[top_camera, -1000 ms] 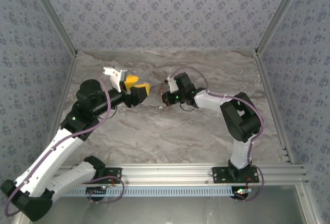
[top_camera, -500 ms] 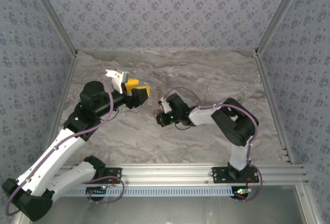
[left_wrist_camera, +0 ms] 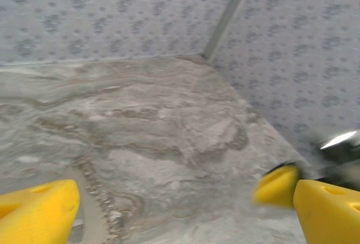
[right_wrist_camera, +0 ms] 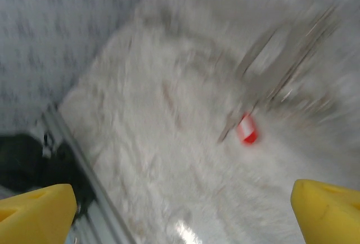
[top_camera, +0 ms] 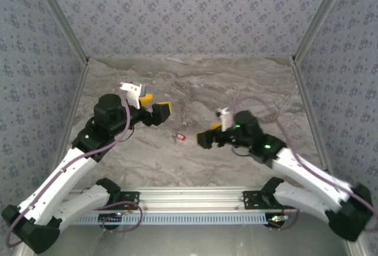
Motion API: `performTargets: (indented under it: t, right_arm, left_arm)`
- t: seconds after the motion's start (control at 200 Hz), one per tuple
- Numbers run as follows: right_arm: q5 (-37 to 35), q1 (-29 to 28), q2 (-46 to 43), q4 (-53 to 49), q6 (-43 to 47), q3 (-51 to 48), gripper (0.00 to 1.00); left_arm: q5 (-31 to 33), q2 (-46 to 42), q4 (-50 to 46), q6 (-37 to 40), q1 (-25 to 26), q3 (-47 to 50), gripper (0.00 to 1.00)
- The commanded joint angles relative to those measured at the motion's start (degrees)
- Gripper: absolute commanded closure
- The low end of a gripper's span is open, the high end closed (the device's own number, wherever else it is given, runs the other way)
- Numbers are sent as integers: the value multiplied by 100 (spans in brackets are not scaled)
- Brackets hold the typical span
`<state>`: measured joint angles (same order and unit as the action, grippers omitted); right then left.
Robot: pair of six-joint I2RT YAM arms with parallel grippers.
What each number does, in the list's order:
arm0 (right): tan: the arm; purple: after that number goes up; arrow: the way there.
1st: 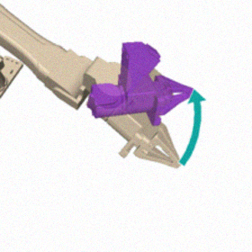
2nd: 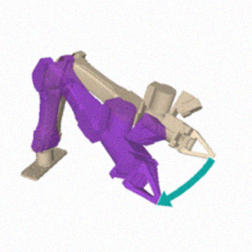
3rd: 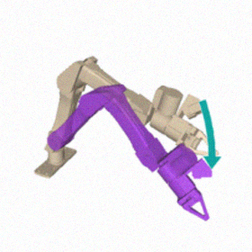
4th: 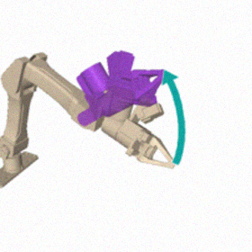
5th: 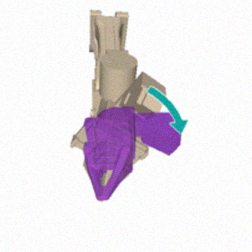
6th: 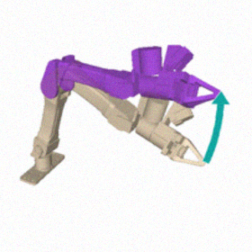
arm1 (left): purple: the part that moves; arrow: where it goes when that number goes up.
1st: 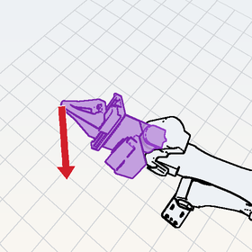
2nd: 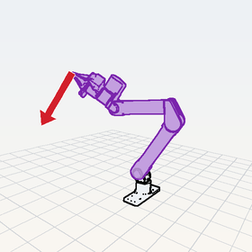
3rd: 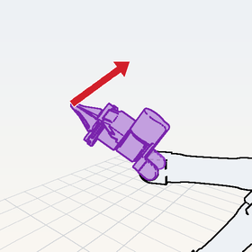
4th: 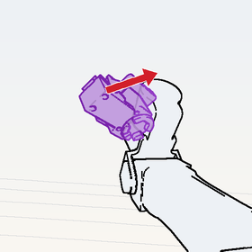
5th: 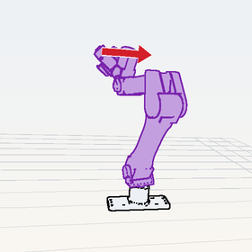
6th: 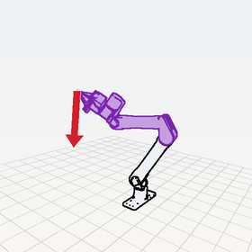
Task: Put the keys on the keyring
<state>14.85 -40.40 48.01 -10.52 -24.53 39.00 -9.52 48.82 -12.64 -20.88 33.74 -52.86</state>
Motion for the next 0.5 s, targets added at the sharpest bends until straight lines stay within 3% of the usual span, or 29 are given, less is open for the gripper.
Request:
performTargets:
  t: [0.0, 0.14, 0.215, 0.39, 0.495]
  right_arm:
    - [-1461, 739, -894, -1732, 226, 345, 0]
    - [-3569, 2053, -1256, -1703, 215, 399, 0]
    - [-3878, 2722, -1009, -1014, 686, 166, 0]
    - [-3700, 3970, 136, 603, 741, -510, 0]
    - [-3928, 4033, 795, 1992, 1035, -1077, 0]
  left_arm:
    - [1373, -213, -43, 71, -41, 44, 2]
    - [3093, -459, 638, 532, -54, 877, 2]
    - [3663, -482, 710, 992, -130, 1081, 2]
    - [3359, -546, 1442, 2039, -1056, 1962, 2]
    - [2940, -632, 2189, 1861, -2002, 2672, 2]
